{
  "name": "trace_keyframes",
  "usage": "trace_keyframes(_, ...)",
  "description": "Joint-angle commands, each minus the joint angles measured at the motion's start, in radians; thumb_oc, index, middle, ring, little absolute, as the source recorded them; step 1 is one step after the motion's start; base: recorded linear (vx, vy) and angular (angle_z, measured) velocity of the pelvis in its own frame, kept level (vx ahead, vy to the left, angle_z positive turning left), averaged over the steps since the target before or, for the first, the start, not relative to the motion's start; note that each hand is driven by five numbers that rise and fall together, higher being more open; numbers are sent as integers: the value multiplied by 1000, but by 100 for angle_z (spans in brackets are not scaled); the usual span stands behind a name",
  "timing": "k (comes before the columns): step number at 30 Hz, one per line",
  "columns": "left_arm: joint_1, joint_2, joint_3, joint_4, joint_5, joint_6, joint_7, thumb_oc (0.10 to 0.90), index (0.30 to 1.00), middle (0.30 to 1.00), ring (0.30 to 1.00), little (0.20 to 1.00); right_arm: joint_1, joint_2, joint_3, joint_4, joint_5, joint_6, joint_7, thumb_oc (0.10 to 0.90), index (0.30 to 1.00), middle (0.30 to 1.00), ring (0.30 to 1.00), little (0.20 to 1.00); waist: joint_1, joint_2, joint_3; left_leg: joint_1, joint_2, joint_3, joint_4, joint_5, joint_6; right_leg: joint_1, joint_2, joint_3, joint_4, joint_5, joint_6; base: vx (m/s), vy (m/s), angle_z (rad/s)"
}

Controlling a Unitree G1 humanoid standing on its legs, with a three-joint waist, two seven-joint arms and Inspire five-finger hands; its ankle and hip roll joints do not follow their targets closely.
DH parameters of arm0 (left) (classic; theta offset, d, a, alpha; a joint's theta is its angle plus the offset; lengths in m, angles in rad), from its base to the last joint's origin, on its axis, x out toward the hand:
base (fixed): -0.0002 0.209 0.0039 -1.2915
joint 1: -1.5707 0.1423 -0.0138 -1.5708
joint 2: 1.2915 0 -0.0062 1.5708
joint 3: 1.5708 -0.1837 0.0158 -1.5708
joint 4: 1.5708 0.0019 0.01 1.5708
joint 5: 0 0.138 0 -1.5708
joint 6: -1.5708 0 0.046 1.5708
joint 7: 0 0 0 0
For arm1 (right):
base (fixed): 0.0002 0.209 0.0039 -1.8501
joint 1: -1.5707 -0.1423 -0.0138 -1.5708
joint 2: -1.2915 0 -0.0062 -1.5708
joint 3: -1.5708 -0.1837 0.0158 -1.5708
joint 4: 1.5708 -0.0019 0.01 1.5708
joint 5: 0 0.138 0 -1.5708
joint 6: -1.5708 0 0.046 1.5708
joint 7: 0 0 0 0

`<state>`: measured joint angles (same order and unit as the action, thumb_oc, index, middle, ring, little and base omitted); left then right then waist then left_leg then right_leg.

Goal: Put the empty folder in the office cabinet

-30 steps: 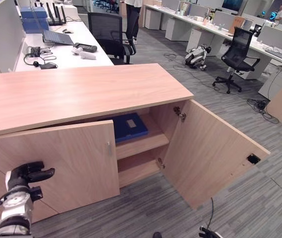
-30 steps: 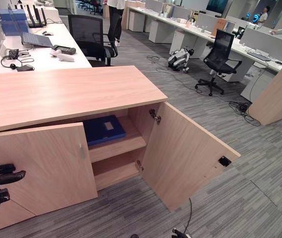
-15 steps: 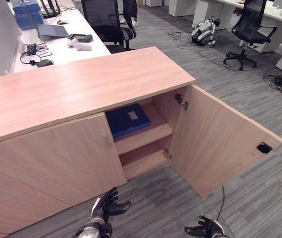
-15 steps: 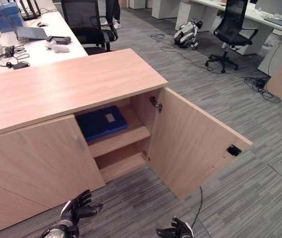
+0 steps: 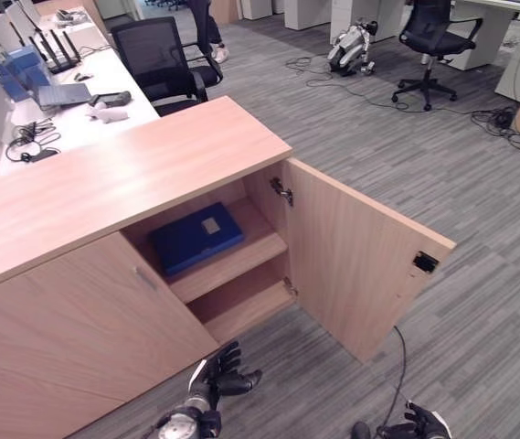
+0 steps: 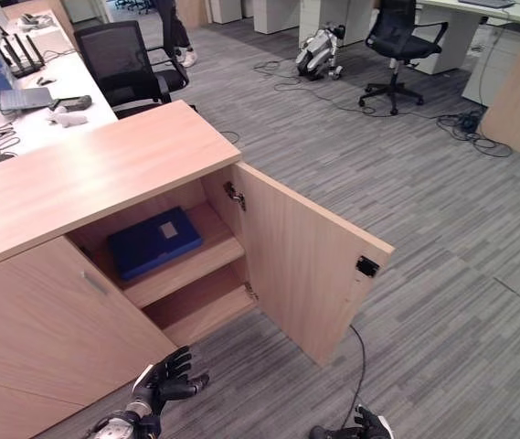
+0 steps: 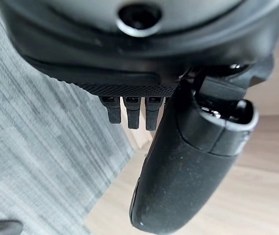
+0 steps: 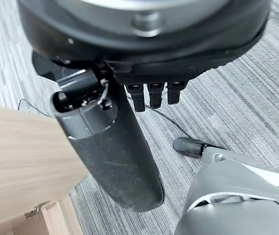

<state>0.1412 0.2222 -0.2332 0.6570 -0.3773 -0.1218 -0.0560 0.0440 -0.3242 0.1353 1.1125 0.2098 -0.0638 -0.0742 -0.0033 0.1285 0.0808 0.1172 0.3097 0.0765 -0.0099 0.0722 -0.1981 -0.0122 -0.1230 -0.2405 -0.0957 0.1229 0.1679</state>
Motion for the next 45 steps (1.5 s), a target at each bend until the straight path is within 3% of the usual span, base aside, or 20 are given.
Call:
trace_keyframes(1,-51,62,11,-56,6,-58,-7,800,900,900,900,900,-53,20,14,2,32,-43,-4,800,900,900,900,900,3,-36,23,-9,-29,-37,111,50,-6,57,-41,-7,22,-99,-11,56,-66,-56)
trace_keyframes(2,-54,57,1,-52,9,-57,-6,800,900,900,900,900,-63,14,22,10,31,-39,-5,800,900,900,900,900,4,-35,29,-17,-27,-48,136,73,-4,64,-34,-4,17,-113,-15,51,-35,-64)
trace_keyframes(6,-58,44,-16,-48,11,-58,-6,800,900,900,900,900,-80,-9,18,11,32,-38,-12,800,900,900,900,900,36,-56,33,-102,-136,-111,47,-38,46,75,-42,9,8,-137,-12,83,-43,-27)
trace_keyframes(7,-58,44,-16,-48,11,-58,-6,800,900,900,900,900,-80,-9,18,11,32,-38,-12,800,900,900,900,900,36,-56,33,-102,-137,-111,47,-39,47,75,-42,9,8,-137,-11,94,-72,-27)
trace_keyframes(8,-50,47,-21,-33,17,-60,-4,800,900,900,900,900,-126,-14,23,5,38,-48,-26,800,900,900,900,900,66,-54,42,-132,-186,-141,-18,-32,59,81,-16,29,8,-140,-13,66,-59,-49)
trace_keyframes(17,-7,74,-34,-1,50,-56,-11,800,900,900,900,900,-237,-56,-4,-75,112,-73,-44,800,900,900,900,900,78,-53,1,-49,-179,-101,-77,-43,70,111,-13,26,8,-141,-11,40,25,-29)
trace_keyframes(26,0,110,-74,20,56,-61,-25,800,900,900,900,900,-534,-158,47,-217,155,-116,-84,800,900,900,900,900,124,-99,-24,-19,-187,-102,-77,-68,86,140,-24,20,8,-134,-2,20,42,3)
trace_keyframes(36,-4,124,-89,33,47,-55,-22,800,900,900,900,900,-708,-172,61,-271,200,-140,-124,800,900,900,900,900,159,-129,-35,-24,-202,-121,-77,-77,98,144,-33,12,8,-129,2,5,27,2)
trace_keyframes(45,-12,121,-90,40,44,-53,-9,800,900,900,900,900,-716,-110,96,-389,214,-153,-120,800,900,900,900,900,169,-138,-36,-34,-213,-141,-77,-75,103,146,-40,12,8,-128,2,0,1,0)
